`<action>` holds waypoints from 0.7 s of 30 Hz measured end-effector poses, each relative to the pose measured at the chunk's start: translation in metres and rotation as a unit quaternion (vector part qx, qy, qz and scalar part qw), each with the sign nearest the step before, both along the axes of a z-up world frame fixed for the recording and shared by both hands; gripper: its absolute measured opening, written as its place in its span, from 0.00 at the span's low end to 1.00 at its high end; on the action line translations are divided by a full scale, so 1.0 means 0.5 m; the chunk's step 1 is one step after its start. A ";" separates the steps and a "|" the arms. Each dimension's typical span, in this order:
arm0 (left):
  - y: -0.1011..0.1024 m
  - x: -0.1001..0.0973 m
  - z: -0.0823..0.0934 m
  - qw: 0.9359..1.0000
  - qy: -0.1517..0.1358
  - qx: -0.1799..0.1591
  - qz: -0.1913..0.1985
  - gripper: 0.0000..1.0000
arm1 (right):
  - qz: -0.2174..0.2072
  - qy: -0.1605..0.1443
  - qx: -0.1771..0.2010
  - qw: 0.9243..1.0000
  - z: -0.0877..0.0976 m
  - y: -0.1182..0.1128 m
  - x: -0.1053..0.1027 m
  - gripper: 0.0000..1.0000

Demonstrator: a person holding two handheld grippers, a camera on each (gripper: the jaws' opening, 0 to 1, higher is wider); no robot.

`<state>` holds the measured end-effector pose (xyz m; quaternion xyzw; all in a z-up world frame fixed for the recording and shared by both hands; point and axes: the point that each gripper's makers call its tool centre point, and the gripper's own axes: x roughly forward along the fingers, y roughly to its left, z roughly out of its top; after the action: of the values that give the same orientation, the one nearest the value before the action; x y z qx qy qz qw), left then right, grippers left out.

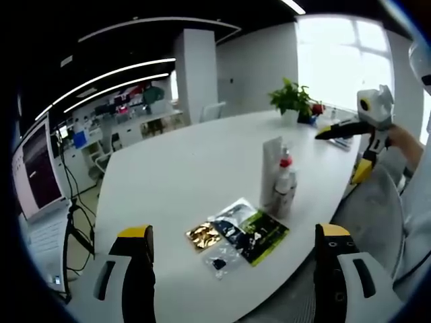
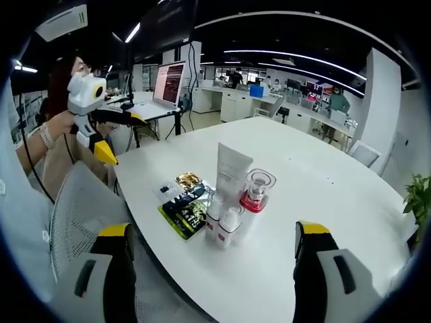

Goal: Arrange the skincare products in the storage area until every visible bottle or jar stands upright without overlapping.

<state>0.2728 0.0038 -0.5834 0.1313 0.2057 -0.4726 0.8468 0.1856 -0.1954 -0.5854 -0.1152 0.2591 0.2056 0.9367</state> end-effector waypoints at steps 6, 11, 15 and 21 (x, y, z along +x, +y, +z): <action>0.000 -0.001 0.001 1.000 -0.002 -0.003 0.002 0.97 | -0.003 0.000 0.002 1.000 0.000 0.000 -0.001 1.00; 0.003 -0.002 0.000 1.000 0.000 -0.004 0.002 0.97 | -0.002 0.002 0.001 1.000 -0.001 0.001 -0.002 1.00; 0.004 -0.003 -0.004 1.000 0.003 -0.003 0.002 0.97 | -0.002 0.004 -0.001 1.000 -0.002 0.001 -0.001 1.00; 0.004 -0.002 -0.005 1.000 0.004 -0.005 0.005 0.97 | -0.002 0.002 0.000 1.000 0.002 0.003 0.001 1.00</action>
<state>0.2717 0.0058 -0.5858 0.1246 0.2072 -0.4699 0.8489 0.1859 -0.1939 -0.5847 -0.1146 0.2612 0.2036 0.9366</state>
